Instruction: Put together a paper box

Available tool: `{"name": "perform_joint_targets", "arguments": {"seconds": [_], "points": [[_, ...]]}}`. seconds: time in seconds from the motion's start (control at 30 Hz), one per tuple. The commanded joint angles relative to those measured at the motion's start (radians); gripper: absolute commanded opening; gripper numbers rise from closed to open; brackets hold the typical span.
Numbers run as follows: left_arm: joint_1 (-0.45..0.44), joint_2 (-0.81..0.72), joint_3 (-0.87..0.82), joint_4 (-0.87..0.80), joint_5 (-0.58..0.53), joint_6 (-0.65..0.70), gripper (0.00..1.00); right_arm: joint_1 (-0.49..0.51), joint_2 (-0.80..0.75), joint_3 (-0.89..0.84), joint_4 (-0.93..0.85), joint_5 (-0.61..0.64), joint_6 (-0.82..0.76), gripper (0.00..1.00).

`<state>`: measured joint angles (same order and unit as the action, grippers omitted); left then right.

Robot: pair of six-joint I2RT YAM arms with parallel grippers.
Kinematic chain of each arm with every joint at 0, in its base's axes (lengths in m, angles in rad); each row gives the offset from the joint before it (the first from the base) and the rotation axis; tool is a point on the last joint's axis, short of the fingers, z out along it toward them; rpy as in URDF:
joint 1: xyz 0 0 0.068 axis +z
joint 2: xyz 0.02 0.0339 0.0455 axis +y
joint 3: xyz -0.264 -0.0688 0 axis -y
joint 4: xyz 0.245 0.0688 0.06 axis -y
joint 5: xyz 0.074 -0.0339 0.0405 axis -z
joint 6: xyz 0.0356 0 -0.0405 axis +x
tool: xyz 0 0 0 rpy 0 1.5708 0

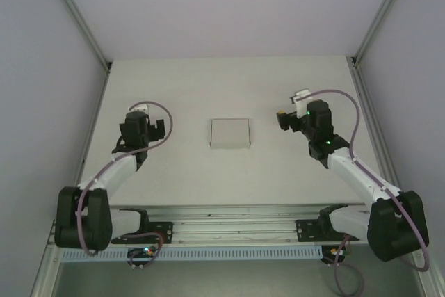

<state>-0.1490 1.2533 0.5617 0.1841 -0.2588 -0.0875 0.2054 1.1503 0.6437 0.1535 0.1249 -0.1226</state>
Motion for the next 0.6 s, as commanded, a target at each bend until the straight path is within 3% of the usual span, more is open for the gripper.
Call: {"name": "perform_joint_targets", "arguments": {"seconds": [0.0, 0.13, 0.33, 0.4, 0.5, 0.53, 0.57], "points": [[0.038, 0.055, -0.056, 0.246, -0.013, 0.055, 1.00, -0.049, -0.004, -0.090, 0.170, -0.041, 0.115, 1.00], [0.069, 0.139, -0.146, 0.512, -0.021, 0.075, 1.00, -0.097, 0.037, -0.185, 0.322, -0.038, 0.122, 1.00], [0.115, 0.121, -0.169, 0.538, 0.093, 0.067, 1.00, -0.128, 0.199, -0.323, 0.718, -0.054, 0.087, 1.00], [0.115, 0.131, -0.226, 0.670, 0.114, 0.101, 1.00, -0.151, 0.239, -0.337, 0.789, -0.100, 0.093, 1.00], [0.116, 0.310, -0.315, 1.015, 0.086, 0.107, 1.00, -0.165, 0.431, -0.308, 0.953, -0.100, 0.108, 1.00], [0.112, 0.379, -0.315, 1.119, 0.087, 0.130, 1.00, -0.177, 0.372, -0.267, 0.772, -0.091, 0.128, 1.00], [0.108, 0.330, -0.304, 1.032, 0.096, 0.120, 1.00, -0.195, 0.370, -0.234, 0.695, -0.113, 0.145, 1.00]]}}
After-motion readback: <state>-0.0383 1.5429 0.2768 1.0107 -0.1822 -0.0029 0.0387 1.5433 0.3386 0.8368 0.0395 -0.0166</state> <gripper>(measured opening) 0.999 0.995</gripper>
